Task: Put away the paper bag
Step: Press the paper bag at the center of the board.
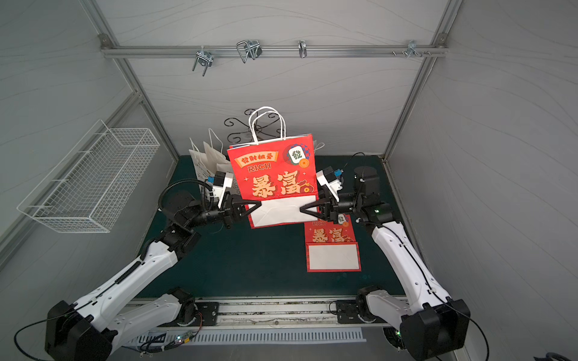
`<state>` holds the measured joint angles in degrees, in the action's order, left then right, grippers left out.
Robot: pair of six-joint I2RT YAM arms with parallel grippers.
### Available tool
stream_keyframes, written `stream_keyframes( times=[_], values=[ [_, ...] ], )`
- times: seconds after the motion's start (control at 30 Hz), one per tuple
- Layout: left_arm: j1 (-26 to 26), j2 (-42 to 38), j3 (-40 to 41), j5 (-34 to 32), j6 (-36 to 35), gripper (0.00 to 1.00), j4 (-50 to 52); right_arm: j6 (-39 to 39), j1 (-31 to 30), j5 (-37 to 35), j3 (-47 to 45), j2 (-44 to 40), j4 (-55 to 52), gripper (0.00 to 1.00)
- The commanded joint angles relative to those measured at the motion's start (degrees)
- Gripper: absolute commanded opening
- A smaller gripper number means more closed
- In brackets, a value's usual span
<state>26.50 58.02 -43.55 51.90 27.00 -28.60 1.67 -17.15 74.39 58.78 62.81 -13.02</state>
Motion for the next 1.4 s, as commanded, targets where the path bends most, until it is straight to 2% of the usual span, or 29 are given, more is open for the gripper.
stream_keyframes(
  times=[0.0,0.03,0.07,0.23,0.27,0.33,0.4,0.5,0.6,0.73,0.77,0.83,0.87,0.93,1.0,1.13,1.17,1.3,1.37],
  values=[
    [0.3,-0.6,-1.2,0.0,0.6,0.00,-3.7,-2.2,0.1,0.4,-0.5,-0.9,3.6,0.10],
    [0.3,-0.6,-1.0,0.0,0.5,0.00,-3.6,-2.1,0.1,0.5,-0.3,-0.8,3.7,0.03],
    [0.3,-0.8,-0.8,0.1,0.3,0.00,-3.3,-2.1,0.1,0.8,-0.3,-0.6,3.9,0.00],
    [0.3,-1.1,-0.7,0.7,-1.2,0.00,-0.7,-3.7,0.1,0.7,0.4,-0.2,6.2,0.02],
    [0.4,-1.2,-0.6,0.7,-1.5,0.00,-0.1,-4.3,0.1,0.0,0.7,-0.3,6.9,0.15],
    [0.3,-1.4,-0.4,0.8,-2.0,0.00,0.5,-5.0,0.1,-0.7,1.4,-0.2,8.1,0.31],
    [0.3,-1.3,-0.3,1.1,-2.5,0.00,1.3,-5.6,0.1,-0.9,2.2,0.1,9.3,0.32],
    [0.3,-1.1,-0.4,2.0,-3.4,0.00,2.6,-6.1,0.1,-0.8,3.3,1.1,10.0,0.22],
    [0.4,-1.0,-0.3,2.4,-4.0,0.00,3.3,-6.1,0.1,-0.1,3.6,1.8,10.6,0.02],
    [0.3,-0.9,-0.5,2.8,-5.2,0.00,5.6,-6.6,0.2,-0.3,3.7,2.1,11.8,0.00],
    [0.4,-0.9,-0.4,2.7,-5.4,0.00,6.0,-6.6,0.3,-0.7,3.7,2.1,12.0,0.02],
    [0.3,-0.8,-0.3,2.8,-5.6,0.00,6.2,-6.8,0.5,-2.0,4.0,2.1,12.1,0.26],
    [0.4,-0.6,-0.3,2.9,-5.6,0.00,6.1,-6.8,0.6,-2.5,4.0,1.9,12.3,0.32],
    [0.4,-0.6,-0.1,3.1,-5.6,0.00,6.4,-7.7,1.2,-3.4,3.7,1.5,13.6,0.36],
    [0.4,-0.6,0.1,3.3,-5.6,0.00,6.6,-9.9,2.0,-3.6,3.1,1.4,16.2,0.33],
    [0.7,-0.5,0.2,4.0,-7.0,0.00,9.1,-13.0,3.2,-2.6,3.1,1.6,20.2,0.03],
    [0.6,-0.7,0.1,4.0,-7.4,0.00,9.6,-13.2,3.3,-2.4,3.3,1.8,20.4,0.00],
    [0.6,-0.7,0.3,4.1,-8.3,0.00,10.9,-14.7,3.4,-2.8,3.6,1.8,22.3,0.00],
    [0.7,-0.6,0.3,4.2,-8.5,0.00,11.3,-15.1,3.6,-4.1,3.9,1.9,22.8,0.23]
  ],
)
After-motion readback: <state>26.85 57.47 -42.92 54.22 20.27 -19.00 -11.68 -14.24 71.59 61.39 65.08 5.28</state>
